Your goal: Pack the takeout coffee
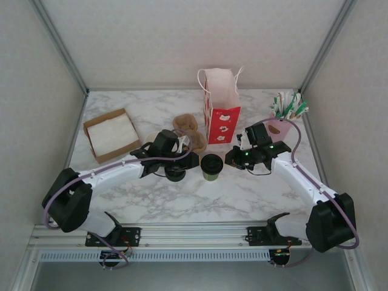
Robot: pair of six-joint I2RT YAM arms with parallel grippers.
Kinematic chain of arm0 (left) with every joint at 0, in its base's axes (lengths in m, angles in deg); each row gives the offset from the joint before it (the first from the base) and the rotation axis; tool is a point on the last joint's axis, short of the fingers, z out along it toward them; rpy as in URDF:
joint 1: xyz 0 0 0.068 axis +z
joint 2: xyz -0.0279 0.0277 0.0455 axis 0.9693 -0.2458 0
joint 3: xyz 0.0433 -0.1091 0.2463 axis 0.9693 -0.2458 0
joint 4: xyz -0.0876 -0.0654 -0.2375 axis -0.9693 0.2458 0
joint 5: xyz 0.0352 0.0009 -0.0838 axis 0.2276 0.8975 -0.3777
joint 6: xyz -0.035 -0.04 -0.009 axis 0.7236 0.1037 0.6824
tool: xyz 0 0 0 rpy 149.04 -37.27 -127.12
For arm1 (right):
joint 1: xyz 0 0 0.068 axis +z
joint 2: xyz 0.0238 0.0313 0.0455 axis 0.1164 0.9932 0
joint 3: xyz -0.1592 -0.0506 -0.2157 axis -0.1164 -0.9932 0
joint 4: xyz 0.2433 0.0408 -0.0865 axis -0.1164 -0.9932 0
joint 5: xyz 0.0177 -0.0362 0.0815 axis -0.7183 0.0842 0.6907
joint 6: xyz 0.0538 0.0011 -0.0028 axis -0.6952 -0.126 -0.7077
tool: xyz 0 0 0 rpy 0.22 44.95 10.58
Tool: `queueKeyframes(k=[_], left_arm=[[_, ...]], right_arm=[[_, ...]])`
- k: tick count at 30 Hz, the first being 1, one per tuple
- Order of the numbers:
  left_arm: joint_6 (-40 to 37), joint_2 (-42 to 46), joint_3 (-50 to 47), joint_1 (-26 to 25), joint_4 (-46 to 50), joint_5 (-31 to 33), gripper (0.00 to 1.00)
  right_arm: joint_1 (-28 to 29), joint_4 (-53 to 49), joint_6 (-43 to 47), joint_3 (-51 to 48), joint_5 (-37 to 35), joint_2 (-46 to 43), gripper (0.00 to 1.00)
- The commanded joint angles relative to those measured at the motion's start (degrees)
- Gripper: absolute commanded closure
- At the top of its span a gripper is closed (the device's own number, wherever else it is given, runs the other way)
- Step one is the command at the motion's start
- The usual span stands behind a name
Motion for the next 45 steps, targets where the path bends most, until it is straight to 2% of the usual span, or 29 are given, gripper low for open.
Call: queueKeyframes(k=[1,4,10,21,27,31,38,45], left_arm=[[-0.11,4.43,2.71,0.06,3.33,2.28,0.63],[-0.42,7.97,3.44,0.05,5.73,3.73,0.51],[-0.49,15.26,4.58,0.05,10.31,6.10,0.36],[0.31,28.69,4.86,0.05,18.96,10.26,0.20],[1.42,35.48,3.76,0.05,22.24,12.20,0.11],[2.48,39.78,2.34,0.05,24.26,13.94,0.01],[4.35,44.62,-0.23,0.06,25.56,16.53,0.00],[3.54,41.19,0.25,0.05,24.58,18.71,0.00]], right_arm=[[0.16,-4.12,1.42,2.09,-1.66,-3.01,0.83],[0.15,-6.29,1.71,2.62,-2.01,-5.48,0.78],[0.15,-11.00,1.55,3.36,-2.71,-11.46,0.69],[0.18,-19.00,-0.90,3.01,-2.93,-23.86,0.57],[0.26,-24.48,-1.95,3.19,-2.76,-30.24,0.41],[0.22,-27.27,-2.67,3.12,-2.61,-33.68,0.24],[0.23,-29.31,-2.13,3.10,-2.33,-35.02,0.02],[0.24,-27.34,0.34,4.25,-2.71,-31.22,0.01]])
